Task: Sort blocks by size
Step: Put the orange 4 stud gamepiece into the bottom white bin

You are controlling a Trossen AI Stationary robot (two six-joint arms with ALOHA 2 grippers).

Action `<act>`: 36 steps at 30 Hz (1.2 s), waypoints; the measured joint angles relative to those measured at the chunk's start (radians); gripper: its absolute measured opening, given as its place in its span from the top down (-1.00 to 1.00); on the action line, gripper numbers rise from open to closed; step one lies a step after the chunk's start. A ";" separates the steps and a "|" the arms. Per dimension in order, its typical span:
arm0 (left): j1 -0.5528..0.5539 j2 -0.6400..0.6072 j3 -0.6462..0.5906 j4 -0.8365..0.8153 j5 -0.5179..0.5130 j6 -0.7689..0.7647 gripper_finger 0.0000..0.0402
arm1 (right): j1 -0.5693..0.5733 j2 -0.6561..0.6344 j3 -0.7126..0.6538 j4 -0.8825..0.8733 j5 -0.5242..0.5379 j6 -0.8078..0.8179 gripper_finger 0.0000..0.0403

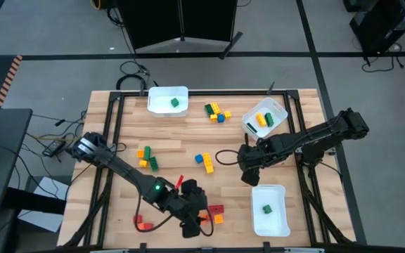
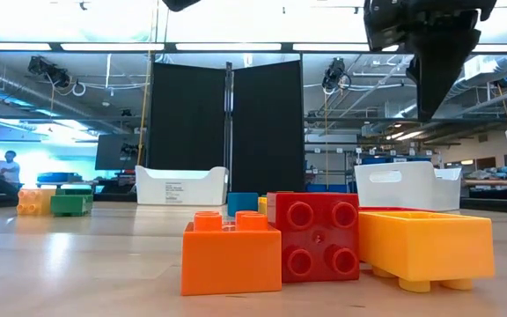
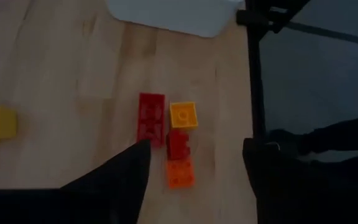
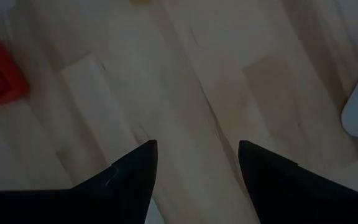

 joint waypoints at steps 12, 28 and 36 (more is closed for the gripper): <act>0.020 0.000 0.000 0.186 -0.055 0.000 -0.80 | 0.008 0.000 0.000 -0.001 -0.001 -0.094 -0.16; 0.020 0.035 0.000 0.281 -0.103 -0.006 -0.81 | 0.008 0.000 0.000 -0.007 -0.001 -0.190 -0.15; 0.007 0.137 -0.001 0.173 -0.104 -0.064 -0.81 | 0.008 -0.001 0.000 -0.010 0.001 -0.189 -0.14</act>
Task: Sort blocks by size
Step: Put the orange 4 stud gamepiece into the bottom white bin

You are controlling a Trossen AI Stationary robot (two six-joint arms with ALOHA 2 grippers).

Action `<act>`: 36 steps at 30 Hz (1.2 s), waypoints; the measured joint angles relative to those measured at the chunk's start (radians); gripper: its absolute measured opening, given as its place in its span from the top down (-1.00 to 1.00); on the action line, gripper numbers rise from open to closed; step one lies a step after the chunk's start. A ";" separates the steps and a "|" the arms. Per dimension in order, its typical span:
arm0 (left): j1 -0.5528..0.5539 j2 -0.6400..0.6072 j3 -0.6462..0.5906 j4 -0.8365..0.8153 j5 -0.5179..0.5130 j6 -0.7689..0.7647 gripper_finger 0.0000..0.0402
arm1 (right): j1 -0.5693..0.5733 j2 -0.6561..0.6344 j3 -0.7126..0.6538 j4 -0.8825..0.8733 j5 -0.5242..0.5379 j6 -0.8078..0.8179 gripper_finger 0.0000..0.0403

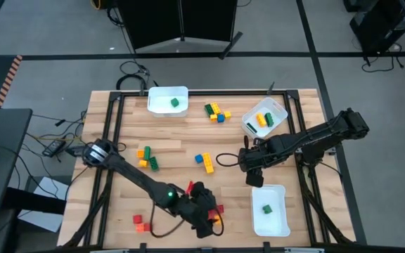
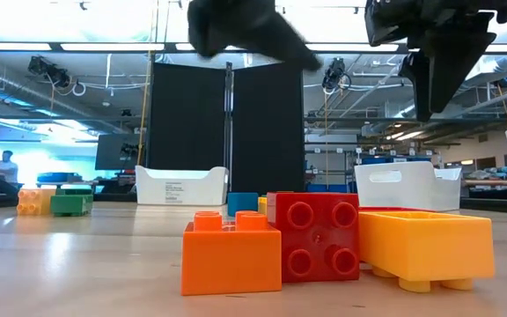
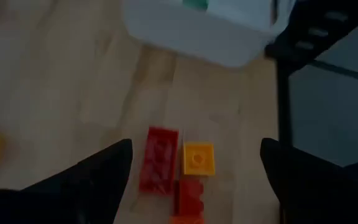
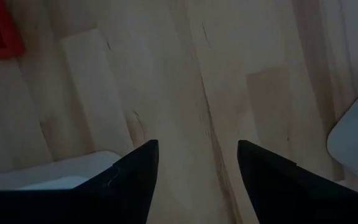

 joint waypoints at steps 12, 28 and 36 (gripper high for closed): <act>-0.022 0.166 0.104 -0.149 0.043 -0.103 -0.81 | 0.000 0.000 0.000 0.006 0.002 0.009 -0.14; -0.062 0.205 0.126 -0.246 0.082 -0.162 -0.81 | 0.000 0.000 0.000 0.025 0.003 0.009 -0.14; -0.062 0.257 0.128 -0.241 0.104 -0.156 -0.81 | 0.002 0.001 0.000 0.040 0.002 0.009 -0.14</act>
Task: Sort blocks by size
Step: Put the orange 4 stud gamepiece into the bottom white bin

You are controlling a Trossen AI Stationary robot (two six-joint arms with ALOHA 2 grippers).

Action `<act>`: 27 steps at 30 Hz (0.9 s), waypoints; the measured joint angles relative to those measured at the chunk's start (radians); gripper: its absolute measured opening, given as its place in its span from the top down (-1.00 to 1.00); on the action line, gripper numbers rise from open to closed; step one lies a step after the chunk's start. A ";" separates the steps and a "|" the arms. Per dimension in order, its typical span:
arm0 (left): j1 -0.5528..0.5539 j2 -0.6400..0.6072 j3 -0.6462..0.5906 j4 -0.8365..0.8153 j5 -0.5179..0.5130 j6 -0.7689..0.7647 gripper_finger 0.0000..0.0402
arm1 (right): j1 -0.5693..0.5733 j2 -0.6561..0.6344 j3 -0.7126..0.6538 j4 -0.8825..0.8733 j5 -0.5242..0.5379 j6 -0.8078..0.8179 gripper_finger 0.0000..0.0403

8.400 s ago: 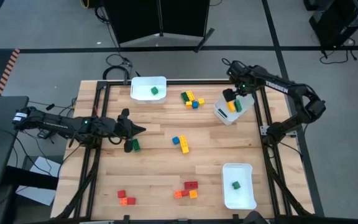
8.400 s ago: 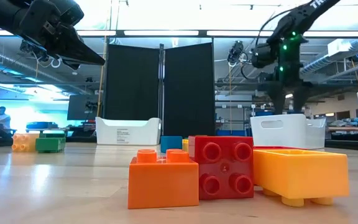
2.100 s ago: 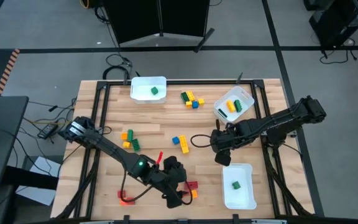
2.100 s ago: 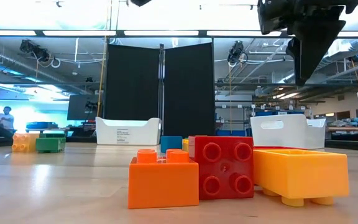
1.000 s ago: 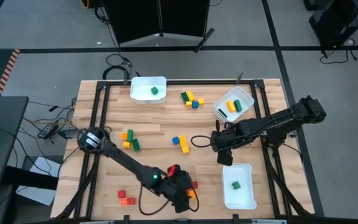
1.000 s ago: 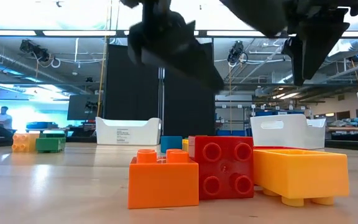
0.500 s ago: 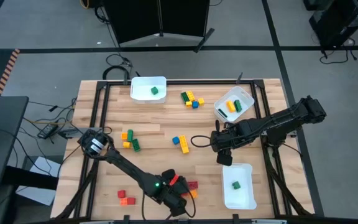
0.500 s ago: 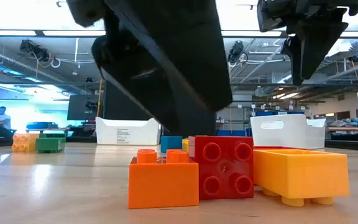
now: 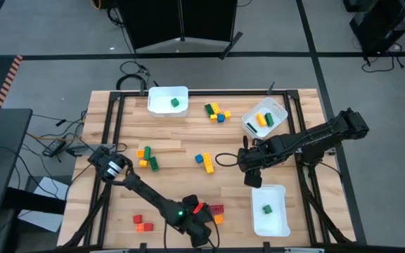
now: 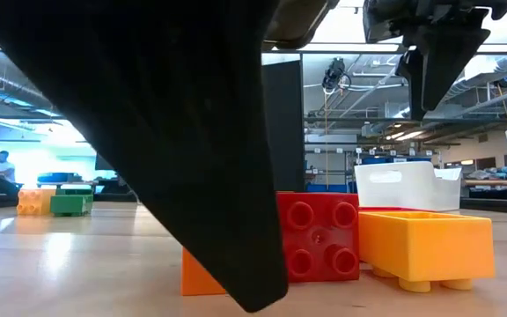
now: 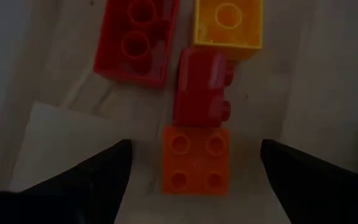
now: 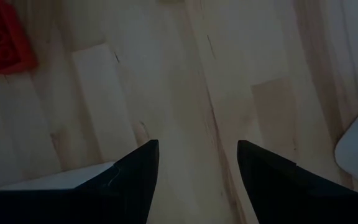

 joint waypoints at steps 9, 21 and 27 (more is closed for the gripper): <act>0.001 0.010 0.003 -0.027 -0.038 -0.016 -0.41 | 0.002 0.000 0.000 -0.004 -0.002 0.000 -0.14; 0.005 0.020 0.107 -0.212 -0.059 -0.015 0.27 | 0.009 -0.028 0.000 -0.079 -0.005 0.015 -0.14; 0.011 0.018 0.218 -0.360 -0.131 -0.003 0.27 | 0.010 -0.055 0.000 -0.125 -0.005 0.010 -0.14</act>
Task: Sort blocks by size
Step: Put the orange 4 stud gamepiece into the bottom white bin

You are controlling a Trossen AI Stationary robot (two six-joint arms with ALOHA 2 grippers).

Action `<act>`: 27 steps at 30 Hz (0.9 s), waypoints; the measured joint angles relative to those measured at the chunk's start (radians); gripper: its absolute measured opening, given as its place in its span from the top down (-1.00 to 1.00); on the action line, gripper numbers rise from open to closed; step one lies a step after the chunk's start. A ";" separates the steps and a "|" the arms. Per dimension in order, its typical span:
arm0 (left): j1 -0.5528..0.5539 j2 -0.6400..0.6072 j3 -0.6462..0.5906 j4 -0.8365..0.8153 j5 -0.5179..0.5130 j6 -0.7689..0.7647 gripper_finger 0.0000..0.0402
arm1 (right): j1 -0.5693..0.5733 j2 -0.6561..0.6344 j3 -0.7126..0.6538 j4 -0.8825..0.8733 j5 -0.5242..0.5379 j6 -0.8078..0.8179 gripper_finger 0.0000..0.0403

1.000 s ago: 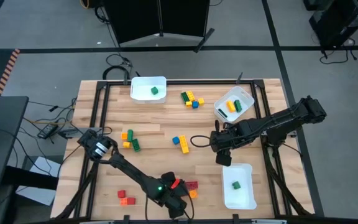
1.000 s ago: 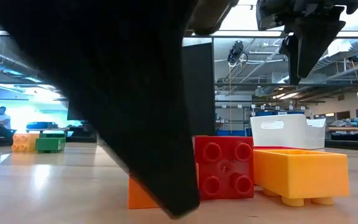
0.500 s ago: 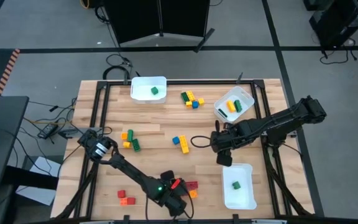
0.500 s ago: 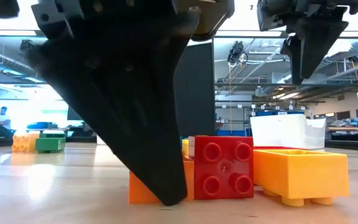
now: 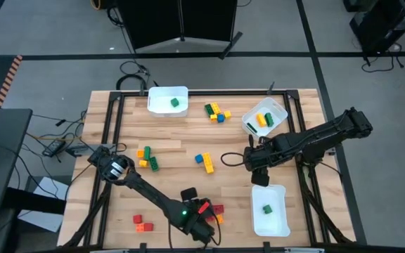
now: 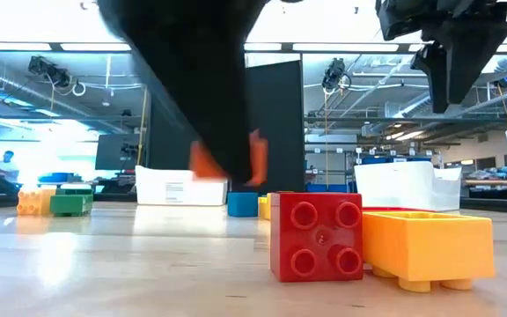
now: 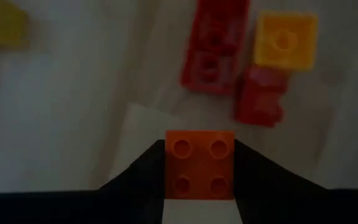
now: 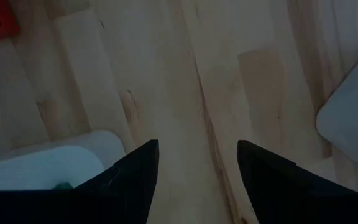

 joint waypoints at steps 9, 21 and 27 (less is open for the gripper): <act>0.049 -0.001 0.096 0.057 -0.039 0.042 0.27 | -0.010 -0.102 0.000 -0.101 0.010 -0.055 -0.14; 0.172 -0.003 0.111 0.581 -0.115 0.414 0.27 | -0.162 -0.325 0.000 -0.261 0.065 -0.071 -0.14; 0.262 0.029 0.112 0.780 0.017 0.479 0.27 | -0.223 -0.385 0.000 -0.277 0.033 -0.081 -0.14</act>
